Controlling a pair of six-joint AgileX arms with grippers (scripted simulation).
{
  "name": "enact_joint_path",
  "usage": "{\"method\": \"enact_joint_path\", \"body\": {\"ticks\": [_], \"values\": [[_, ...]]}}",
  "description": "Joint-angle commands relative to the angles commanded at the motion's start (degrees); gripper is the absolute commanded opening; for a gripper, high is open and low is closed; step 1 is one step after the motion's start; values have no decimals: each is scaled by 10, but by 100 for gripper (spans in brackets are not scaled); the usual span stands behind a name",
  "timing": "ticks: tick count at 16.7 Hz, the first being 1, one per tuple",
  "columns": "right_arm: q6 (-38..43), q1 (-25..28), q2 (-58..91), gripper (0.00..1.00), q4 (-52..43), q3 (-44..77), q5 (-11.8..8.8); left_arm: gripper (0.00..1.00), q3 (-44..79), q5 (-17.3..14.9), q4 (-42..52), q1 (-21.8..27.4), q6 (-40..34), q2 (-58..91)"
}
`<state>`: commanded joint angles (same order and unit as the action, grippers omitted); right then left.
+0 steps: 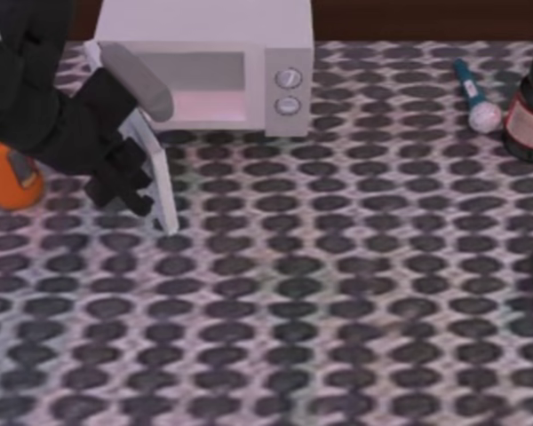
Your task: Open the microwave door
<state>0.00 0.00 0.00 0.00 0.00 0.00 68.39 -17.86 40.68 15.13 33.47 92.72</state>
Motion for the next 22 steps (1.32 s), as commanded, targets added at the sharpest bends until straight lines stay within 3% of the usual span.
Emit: {"method": "enact_joint_path", "body": {"ticks": [22], "values": [[0,0,0,100,0,0,0,0,0,-4,3,-2,8,2]]}}
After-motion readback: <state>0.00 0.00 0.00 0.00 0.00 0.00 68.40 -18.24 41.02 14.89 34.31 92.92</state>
